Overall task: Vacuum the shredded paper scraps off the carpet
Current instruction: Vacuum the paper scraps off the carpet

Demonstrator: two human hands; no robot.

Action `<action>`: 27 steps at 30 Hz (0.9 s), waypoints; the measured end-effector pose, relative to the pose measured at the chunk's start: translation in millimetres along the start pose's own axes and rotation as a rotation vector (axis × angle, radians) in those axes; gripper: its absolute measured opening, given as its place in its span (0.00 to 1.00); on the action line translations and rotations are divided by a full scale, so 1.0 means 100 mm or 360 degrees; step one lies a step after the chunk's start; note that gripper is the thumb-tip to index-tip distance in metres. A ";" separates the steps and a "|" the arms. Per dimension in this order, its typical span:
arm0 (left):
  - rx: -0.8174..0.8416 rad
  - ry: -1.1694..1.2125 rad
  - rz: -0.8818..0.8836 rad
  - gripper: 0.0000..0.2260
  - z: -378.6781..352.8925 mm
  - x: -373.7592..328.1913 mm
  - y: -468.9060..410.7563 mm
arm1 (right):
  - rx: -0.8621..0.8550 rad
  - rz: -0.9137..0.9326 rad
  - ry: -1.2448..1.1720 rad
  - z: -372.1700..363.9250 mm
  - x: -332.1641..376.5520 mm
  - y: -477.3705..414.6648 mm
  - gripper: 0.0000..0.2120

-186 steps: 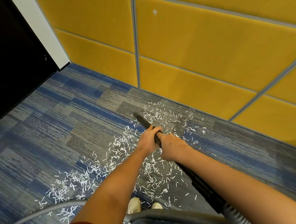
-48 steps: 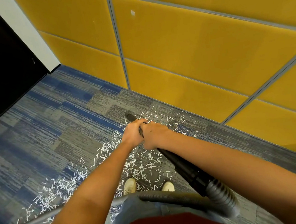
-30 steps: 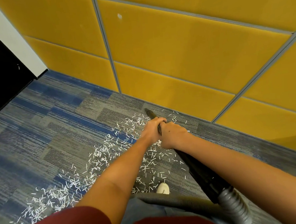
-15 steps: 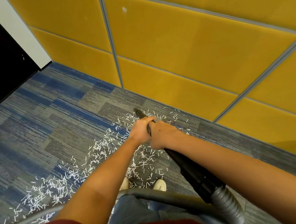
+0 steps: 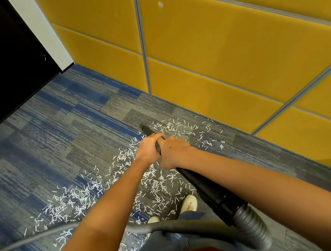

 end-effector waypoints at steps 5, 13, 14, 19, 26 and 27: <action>-0.0017 0.0128 0.0007 0.16 0.08 0.20 0.26 | -0.0025 -0.0094 -0.0014 -0.22 0.27 0.07 0.26; 0.0207 0.0171 -0.0184 0.17 -0.06 0.02 0.35 | -0.0116 -0.0358 -0.0125 -0.44 0.24 0.23 0.28; 0.0245 0.0165 -0.0197 0.17 -0.07 -0.01 0.34 | -0.0124 -0.0387 -0.0151 -0.45 0.22 0.23 0.28; 0.0513 -0.0306 -0.0232 0.23 -0.11 -0.03 0.22 | -0.0054 -0.0338 -0.0428 -0.53 0.19 0.21 0.36; 0.0931 0.0178 0.0231 0.27 -0.29 0.18 0.28 | 0.0240 -0.0124 -0.0849 -0.77 0.11 0.23 0.30; 0.0944 0.0228 0.0239 0.27 -0.32 0.19 0.27 | 0.0241 -0.0097 -0.0821 -0.78 0.10 0.24 0.28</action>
Point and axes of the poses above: each hand's wrist, its own y-axis away from the middle knuckle, its own z-axis out of the back of the hand, x = y × z, the point moved 5 cm from there along -y, towards the middle knuckle, and after that the axes turned 5 degrees about -y, right-handed, at the moved point
